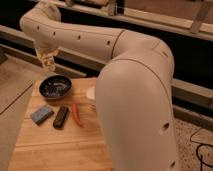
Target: Place the bottle in the ceramic bowl
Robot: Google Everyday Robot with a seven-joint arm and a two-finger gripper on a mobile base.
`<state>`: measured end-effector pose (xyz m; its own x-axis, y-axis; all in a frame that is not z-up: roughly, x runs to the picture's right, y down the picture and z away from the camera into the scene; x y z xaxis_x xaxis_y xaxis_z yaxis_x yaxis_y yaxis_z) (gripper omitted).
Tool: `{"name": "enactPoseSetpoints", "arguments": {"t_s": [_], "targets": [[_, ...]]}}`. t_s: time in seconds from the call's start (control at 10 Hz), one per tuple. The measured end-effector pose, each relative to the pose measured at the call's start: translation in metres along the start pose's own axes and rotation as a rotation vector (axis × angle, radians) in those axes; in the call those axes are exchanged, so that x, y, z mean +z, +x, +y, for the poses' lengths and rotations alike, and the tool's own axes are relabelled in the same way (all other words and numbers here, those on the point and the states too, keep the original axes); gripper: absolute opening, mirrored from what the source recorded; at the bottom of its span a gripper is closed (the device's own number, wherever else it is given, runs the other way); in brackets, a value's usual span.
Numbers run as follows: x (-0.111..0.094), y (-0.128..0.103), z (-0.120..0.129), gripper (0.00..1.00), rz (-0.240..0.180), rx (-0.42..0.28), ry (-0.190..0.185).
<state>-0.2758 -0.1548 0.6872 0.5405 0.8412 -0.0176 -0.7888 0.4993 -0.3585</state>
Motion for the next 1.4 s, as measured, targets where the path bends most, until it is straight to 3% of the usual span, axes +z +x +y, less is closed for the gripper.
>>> {"name": "enactPoseSetpoints", "arguments": {"t_s": [0.3,0.7,1.2,1.4], "targets": [[0.016,0.010,0.003,0.00,0.041,-0.008,-0.012],[0.046,0.016,-0.017,0.00,0.081,0.011,-0.003],[0.080,0.009,0.024,0.00,0.130,-0.030,-0.051],[0.090,0.013,0.027,0.00,0.159,-0.004,-0.056]]}}
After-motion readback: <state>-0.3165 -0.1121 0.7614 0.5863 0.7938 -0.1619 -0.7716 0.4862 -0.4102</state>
